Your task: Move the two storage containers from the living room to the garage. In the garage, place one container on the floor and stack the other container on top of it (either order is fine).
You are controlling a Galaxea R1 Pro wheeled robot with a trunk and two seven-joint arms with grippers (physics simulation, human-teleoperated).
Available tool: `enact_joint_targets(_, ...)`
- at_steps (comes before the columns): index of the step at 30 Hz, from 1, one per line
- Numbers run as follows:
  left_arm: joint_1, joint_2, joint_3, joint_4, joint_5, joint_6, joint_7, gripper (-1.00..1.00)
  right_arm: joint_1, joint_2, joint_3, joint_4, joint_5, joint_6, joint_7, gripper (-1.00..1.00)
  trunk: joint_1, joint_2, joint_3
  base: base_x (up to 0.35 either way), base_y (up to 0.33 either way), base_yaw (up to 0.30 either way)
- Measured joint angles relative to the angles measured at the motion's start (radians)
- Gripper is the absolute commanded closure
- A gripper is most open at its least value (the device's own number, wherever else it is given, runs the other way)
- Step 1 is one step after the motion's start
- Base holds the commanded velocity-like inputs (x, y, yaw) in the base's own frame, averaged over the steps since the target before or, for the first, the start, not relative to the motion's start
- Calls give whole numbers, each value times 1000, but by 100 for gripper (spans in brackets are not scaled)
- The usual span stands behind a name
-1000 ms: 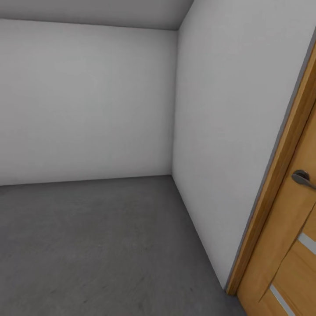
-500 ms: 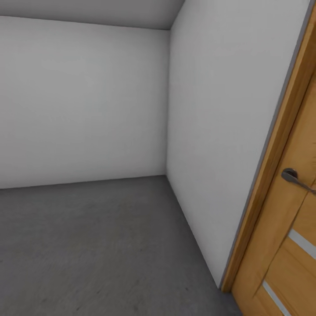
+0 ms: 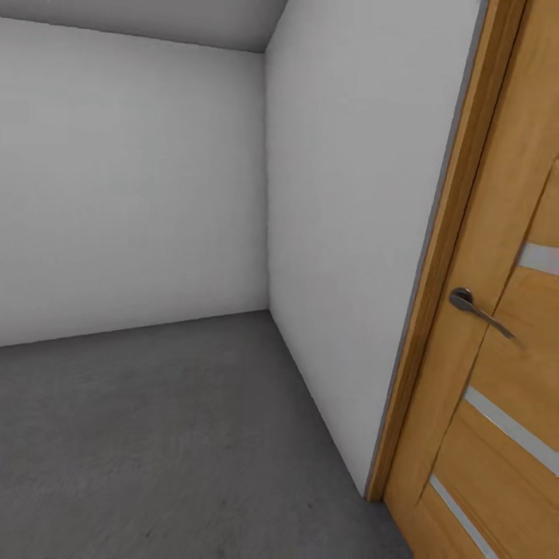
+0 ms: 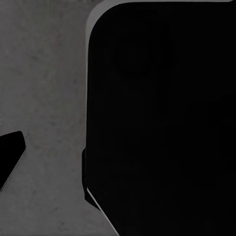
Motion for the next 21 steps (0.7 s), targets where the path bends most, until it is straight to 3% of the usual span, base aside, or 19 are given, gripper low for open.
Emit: enact_joint_targets(21,0,0,5,0,0,0,1,-100,0,0,0,0,0,0,0,-100,0,0,0,0,0,-252)
